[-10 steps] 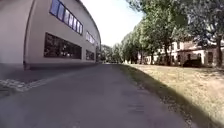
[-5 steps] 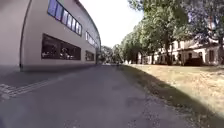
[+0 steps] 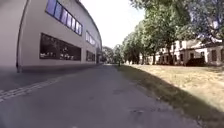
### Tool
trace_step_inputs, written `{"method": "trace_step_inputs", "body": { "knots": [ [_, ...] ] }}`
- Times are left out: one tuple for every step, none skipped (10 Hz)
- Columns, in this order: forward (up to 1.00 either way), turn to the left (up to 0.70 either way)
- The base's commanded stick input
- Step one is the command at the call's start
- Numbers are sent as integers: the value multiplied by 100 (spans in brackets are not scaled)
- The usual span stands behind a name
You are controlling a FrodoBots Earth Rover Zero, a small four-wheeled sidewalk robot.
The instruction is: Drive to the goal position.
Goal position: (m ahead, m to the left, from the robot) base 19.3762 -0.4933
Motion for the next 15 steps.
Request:
{"method": "trace_step_inputs", "body": {
  "knots": [
    [85,0],
    [85,0],
    [85,0],
    [85,0],
    [85,0],
    [85,0],
    [85,0],
    [85,0],
    [85,0],
    [85,0],
    [85,0],
    [85,0],
    [85,0],
    [85,0],
    [85,0]
  ]
}}
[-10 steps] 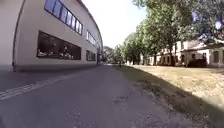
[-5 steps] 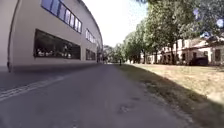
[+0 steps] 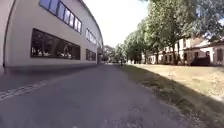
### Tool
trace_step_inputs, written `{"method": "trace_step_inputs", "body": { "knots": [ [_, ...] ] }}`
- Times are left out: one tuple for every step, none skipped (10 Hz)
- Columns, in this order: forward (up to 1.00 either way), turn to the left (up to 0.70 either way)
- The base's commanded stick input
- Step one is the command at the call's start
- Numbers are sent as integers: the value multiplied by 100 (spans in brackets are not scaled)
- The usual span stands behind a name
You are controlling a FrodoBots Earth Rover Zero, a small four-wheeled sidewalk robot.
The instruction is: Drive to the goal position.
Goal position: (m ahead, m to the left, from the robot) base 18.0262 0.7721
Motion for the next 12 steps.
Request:
{"method": "trace_step_inputs", "body": {
  "knots": [
    [85,0],
    [85,0],
    [85,0],
    [85,0],
    [85,0],
    [85,0],
    [85,0],
    [85,0],
    [85,0],
    [85,0],
    [85,0],
    [85,0]
  ]
}}
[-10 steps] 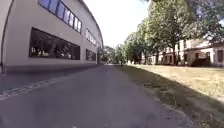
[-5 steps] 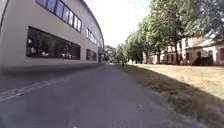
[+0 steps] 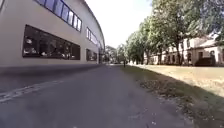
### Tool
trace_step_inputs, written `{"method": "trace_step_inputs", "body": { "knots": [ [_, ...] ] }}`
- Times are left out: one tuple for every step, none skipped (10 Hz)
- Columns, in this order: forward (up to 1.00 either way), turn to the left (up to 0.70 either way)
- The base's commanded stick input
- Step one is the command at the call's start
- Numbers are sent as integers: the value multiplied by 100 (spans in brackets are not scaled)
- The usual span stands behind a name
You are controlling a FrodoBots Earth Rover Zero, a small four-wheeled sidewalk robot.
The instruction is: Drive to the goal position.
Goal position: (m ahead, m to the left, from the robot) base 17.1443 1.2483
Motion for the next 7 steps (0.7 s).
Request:
{"method": "trace_step_inputs", "body": {
  "knots": [
    [85,0],
    [85,0],
    [85,0],
    [85,0],
    [85,0],
    [85,0],
    [85,0]
  ]
}}
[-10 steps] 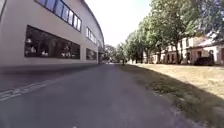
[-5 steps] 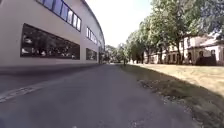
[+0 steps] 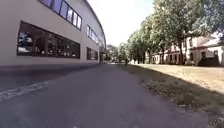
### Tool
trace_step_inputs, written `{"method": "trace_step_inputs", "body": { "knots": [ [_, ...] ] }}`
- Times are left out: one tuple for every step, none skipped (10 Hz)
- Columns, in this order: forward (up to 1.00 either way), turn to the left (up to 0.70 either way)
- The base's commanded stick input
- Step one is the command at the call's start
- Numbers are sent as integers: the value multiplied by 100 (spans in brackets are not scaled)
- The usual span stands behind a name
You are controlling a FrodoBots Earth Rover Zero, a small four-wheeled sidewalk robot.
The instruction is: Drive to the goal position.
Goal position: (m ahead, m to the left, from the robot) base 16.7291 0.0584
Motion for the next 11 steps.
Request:
{"method": "trace_step_inputs", "body": {
  "knots": [
    [85,0],
    [85,0],
    [85,0],
    [85,0],
    [85,0],
    [85,0],
    [85,0],
    [85,0],
    [85,0],
    [85,0],
    [85,0]
  ]
}}
